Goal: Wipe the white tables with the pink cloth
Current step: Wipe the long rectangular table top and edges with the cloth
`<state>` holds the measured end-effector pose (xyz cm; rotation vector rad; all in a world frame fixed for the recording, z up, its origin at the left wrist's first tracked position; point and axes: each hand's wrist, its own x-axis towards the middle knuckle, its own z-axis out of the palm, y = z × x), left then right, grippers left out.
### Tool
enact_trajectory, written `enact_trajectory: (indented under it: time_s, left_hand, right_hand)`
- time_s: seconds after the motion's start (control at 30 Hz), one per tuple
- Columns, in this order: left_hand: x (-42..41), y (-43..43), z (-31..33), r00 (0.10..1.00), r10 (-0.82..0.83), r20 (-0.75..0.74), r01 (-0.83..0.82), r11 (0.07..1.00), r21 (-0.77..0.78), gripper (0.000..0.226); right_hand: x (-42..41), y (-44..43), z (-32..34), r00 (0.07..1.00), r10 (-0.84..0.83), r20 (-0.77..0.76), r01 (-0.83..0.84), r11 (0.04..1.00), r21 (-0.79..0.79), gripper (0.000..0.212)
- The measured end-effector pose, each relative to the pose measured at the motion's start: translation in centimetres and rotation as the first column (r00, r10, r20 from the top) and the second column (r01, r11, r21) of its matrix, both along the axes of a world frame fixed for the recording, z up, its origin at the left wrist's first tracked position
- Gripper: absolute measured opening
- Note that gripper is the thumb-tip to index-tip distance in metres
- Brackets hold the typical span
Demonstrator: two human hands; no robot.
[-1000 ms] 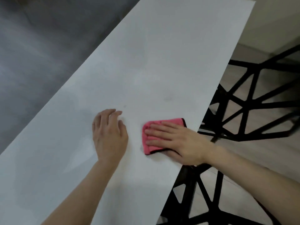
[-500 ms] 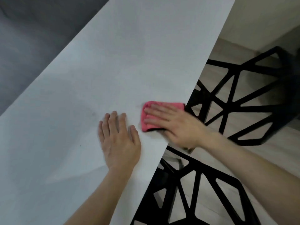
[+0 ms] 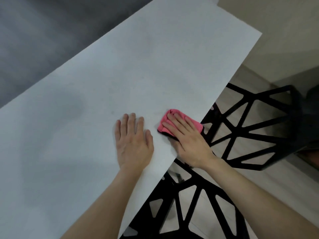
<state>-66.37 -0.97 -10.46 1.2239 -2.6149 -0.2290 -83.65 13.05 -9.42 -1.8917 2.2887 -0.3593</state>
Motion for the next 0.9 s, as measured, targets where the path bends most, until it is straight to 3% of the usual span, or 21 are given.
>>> enact_trajectory:
  time_s: [0.07, 0.2, 0.33, 0.47, 0.6, 0.73, 0.9]
  left_hand:
    - [0.2, -0.2, 0.1, 1.0, -0.018, -0.017, 0.019, 1.0, 0.006, 0.05]
    - [1.4, 0.8, 1.8, 0.997, -0.051, 0.061, 0.046, 0.996, 0.076, 0.048]
    - [3.1, 6.2, 4.3, 0.989, -0.013, 0.148, -0.019, 0.976, 0.215, 0.046]
    - [4.0, 11.4, 5.2, 0.963, 0.008, 0.269, -0.106, 0.93, 0.352, 0.065]
    - [3.6, 11.1, 5.0, 0.943, 0.02, 0.333, -0.151, 0.915, 0.373, 0.074]
    - [3.1, 10.8, 5.0, 0.926, 0.031, 0.376, -0.187, 0.903, 0.386, 0.079]
    - [2.4, 9.7, 5.9, 0.916, 0.043, 0.399, -0.225, 0.878, 0.422, 0.069]
  right_hand:
    - [-1.6, 0.8, 0.3, 0.999, -0.001, 0.043, -0.001, 0.999, 0.036, 0.057]
    - [-3.2, 1.0, 1.1, 0.962, -0.228, 0.152, 0.225, 0.974, 0.038, 0.066]
    - [-2.7, -0.3, 1.6, 0.954, -0.265, 0.138, 0.26, 0.964, 0.056, 0.073]
    - [-3.3, -0.4, 4.6, 0.971, -0.192, 0.14, 0.158, 0.961, 0.226, 0.071]
    - [-3.0, 2.7, 7.6, 0.985, -0.026, 0.168, -0.036, 0.935, 0.352, 0.07]
    - [-3.0, 7.3, 9.2, 0.984, -0.009, 0.179, -0.039, 0.965, 0.258, 0.072]
    - [-5.6, 10.3, 10.2, 0.978, -0.016, 0.21, -0.023, 0.983, 0.185, 0.075]
